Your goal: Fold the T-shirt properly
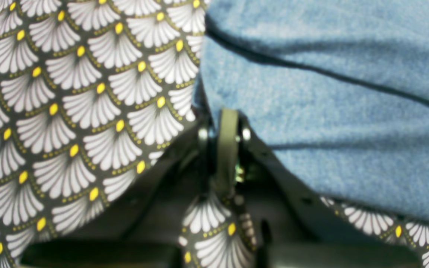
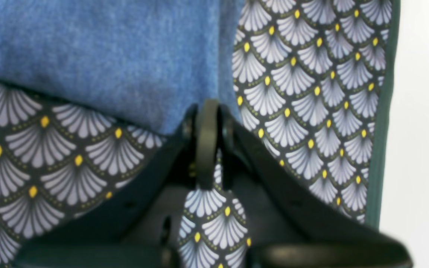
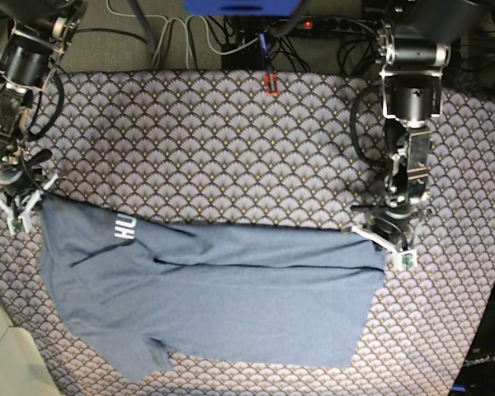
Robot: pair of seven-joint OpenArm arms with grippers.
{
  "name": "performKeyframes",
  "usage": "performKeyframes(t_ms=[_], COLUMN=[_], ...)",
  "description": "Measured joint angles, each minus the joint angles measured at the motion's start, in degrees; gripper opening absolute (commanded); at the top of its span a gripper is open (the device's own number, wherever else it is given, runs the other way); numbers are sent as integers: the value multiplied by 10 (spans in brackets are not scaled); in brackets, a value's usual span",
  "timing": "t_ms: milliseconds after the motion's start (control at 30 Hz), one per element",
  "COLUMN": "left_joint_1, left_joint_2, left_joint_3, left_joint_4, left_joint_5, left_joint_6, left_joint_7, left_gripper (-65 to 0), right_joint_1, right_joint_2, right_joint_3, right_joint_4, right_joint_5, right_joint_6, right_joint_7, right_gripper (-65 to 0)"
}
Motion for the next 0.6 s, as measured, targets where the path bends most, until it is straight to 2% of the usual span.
performKeyframes(t_ms=[367,600], left_joint_1=[31,79], left_joint_2=[-2,-16], left_joint_3=[0,0], left_joint_4=[38,90], left_joint_5=[2,-3], left_joint_6=[-2,-8], left_joint_7=[1,3], left_gripper=[-647,-647], right_joint_1=[-27,-89], right_joint_2=[2,-2], right_joint_3=[2,3], right_joint_4=[2,74], right_joint_5=[0,7], right_joint_6=[0,2], right_joint_7=[1,-1], right_gripper=[-650,-650])
